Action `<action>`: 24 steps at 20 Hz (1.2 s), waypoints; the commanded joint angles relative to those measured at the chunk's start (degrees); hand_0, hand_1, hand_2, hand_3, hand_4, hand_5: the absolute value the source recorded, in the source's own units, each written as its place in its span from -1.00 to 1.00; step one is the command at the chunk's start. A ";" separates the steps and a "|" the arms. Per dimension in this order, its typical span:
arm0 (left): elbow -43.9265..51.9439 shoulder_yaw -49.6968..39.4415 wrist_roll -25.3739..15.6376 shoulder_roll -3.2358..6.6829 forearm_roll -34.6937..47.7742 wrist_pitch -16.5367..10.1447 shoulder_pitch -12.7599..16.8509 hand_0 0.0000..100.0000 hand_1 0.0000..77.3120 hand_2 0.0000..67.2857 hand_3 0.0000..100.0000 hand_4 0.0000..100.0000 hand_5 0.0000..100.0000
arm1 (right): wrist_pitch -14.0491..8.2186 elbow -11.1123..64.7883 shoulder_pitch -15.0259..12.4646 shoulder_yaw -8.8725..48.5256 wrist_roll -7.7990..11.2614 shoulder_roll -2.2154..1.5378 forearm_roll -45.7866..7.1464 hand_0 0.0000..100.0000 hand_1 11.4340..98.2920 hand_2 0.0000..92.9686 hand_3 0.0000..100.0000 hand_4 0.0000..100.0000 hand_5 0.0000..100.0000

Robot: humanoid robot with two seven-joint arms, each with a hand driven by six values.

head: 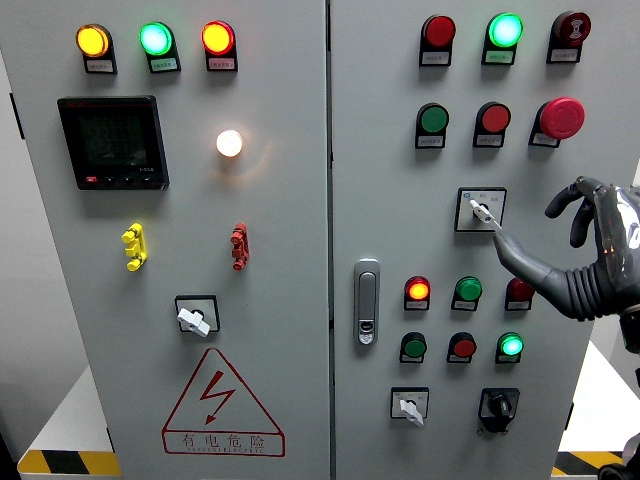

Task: Rotate and turn off gray switch
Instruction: 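Raise the right hand and bring fingers onto the white switch handle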

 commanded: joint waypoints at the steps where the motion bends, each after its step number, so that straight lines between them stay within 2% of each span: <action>1: 0.00 0.00 0.00 0.00 -0.03 0.00 0.00 -1.00 -1.00 -0.61 -0.63 -0.81 -0.76 | -0.10 -1.01 1.04 -1.27 -1.03 0.03 0.01 -1.00 -0.49 0.30 0.76 0.94 0.83; 4: 0.00 0.00 0.00 -0.09 -0.03 0.00 0.00 -1.00 -1.00 -0.61 -0.63 -0.81 -0.76 | -0.36 -2.68 2.01 -3.12 -2.70 -0.05 0.10 -1.00 -0.49 0.31 0.77 0.94 0.84; 8: 0.00 0.00 0.00 0.00 -0.03 0.00 0.00 -1.00 -1.00 -0.61 -0.63 -0.81 -0.76 | -1.86 -5.05 2.97 -3.56 -2.79 -0.05 0.10 -1.00 -0.49 0.31 0.78 0.94 0.83; 10: 0.00 0.00 0.00 -0.09 -0.03 0.00 0.09 -1.00 -1.00 -0.61 -0.63 -0.81 -0.76 | -1.86 -5.93 3.68 -4.09 -3.67 -0.05 0.10 -1.00 -0.49 0.33 0.78 0.94 0.84; 17: 0.00 0.00 0.00 0.00 -0.03 0.00 0.00 -1.00 -1.00 -0.61 -0.63 -0.81 -0.76 | -3.09 -8.31 5.00 -4.18 -3.67 0.03 0.10 -1.00 -0.51 0.34 0.79 0.95 0.83; 24: 0.00 0.00 0.00 0.00 -0.03 0.00 0.00 -1.00 -1.00 -0.61 -0.63 -0.81 -0.76 | -4.05 -10.15 5.70 -4.18 -3.67 -0.05 0.10 -1.00 -0.51 0.37 0.81 0.95 0.83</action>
